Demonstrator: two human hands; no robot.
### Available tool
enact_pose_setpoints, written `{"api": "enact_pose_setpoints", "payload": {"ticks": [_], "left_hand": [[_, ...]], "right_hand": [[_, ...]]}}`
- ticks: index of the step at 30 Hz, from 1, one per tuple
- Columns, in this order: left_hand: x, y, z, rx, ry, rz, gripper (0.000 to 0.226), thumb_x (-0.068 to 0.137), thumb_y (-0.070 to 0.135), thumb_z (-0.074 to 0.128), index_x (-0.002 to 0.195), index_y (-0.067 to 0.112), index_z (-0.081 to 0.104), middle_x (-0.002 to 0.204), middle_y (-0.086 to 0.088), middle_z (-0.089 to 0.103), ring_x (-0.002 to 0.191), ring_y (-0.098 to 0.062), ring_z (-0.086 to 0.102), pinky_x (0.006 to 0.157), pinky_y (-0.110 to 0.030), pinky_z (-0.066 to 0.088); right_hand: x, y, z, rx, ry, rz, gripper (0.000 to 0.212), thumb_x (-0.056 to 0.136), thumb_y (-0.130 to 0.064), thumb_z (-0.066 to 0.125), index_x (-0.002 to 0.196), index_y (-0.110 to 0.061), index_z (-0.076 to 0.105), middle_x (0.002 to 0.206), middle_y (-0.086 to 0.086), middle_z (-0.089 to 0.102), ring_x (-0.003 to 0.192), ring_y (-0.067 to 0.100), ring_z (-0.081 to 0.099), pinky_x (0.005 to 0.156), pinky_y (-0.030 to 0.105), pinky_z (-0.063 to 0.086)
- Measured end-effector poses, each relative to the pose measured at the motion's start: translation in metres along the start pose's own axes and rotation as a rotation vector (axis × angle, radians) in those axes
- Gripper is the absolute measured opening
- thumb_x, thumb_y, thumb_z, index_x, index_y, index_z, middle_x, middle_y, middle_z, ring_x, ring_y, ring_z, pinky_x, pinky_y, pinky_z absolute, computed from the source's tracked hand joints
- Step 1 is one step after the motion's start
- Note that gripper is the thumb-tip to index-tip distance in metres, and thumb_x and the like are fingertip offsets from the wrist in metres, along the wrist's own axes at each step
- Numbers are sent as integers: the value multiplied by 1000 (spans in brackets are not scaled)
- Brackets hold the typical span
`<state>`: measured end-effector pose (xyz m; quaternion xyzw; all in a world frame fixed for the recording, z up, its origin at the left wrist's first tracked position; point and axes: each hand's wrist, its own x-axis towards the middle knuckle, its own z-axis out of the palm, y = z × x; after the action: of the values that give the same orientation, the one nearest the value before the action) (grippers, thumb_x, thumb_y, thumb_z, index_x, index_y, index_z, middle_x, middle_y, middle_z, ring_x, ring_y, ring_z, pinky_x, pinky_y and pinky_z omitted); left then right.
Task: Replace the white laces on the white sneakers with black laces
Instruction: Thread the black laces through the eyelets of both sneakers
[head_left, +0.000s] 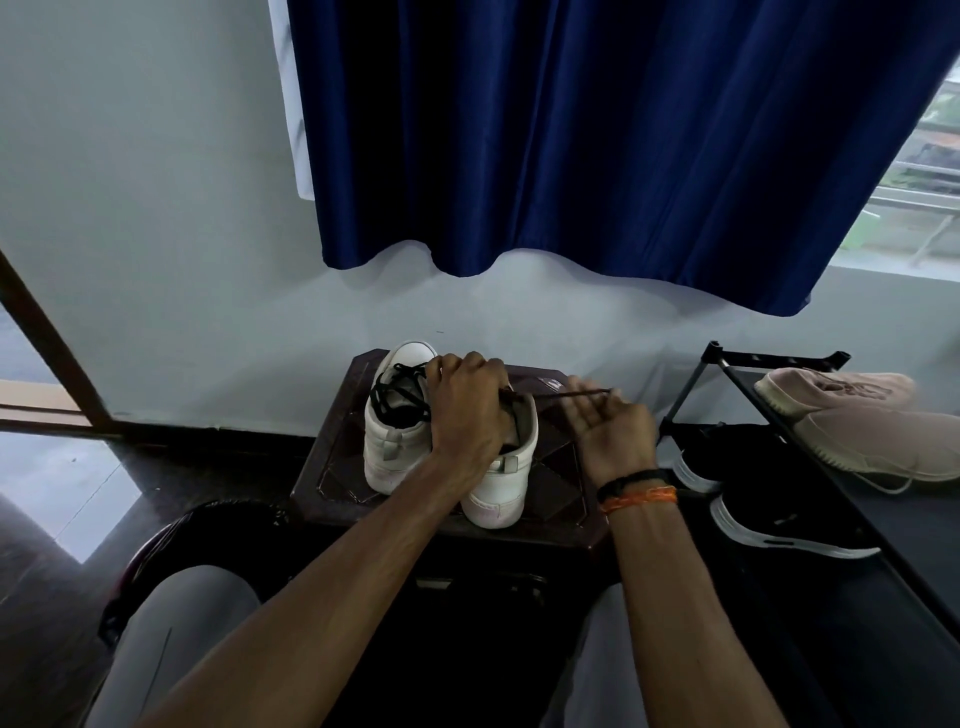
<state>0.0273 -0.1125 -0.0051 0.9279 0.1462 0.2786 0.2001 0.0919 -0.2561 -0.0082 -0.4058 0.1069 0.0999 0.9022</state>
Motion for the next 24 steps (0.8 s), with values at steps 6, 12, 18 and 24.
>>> {"api": "enact_pose_setpoints", "payload": {"ticks": [6,12,18,24], "left_hand": [[1,-3,3,79,80,-14,40,56,-1,71,91,14,59,84,-3,61,83,-27,55,85,-39,36],[-5,-3,-3,181,41,-26,16,66,15,69,81,14,63,76,-4,68,82,-29,61,86,-39,32],[-12,-6,-6,201,61,-57,24,66,35,52,68,15,64,66,-10,68,76,-34,61,85,-43,29],[-16,-5,-5,141,106,-107,23,67,33,64,63,26,42,58,-3,61,73,-30,54,80,-40,23]], "right_hand": [[12,-39,-33,34,212,-191,35,99,0,28,73,-19,40,59,-2,41,49,11,37,47,23,32],[8,-20,-38,-1053,-44,-460,16,92,-25,70,77,-19,71,70,-6,68,66,6,58,61,21,46],[-8,-4,-21,-1163,-410,-361,16,84,-33,80,82,-16,79,69,-3,75,65,6,66,70,23,53],[-9,-10,-45,-1130,-285,-308,31,91,-21,74,60,-19,69,53,-4,60,50,0,50,60,20,41]]}}
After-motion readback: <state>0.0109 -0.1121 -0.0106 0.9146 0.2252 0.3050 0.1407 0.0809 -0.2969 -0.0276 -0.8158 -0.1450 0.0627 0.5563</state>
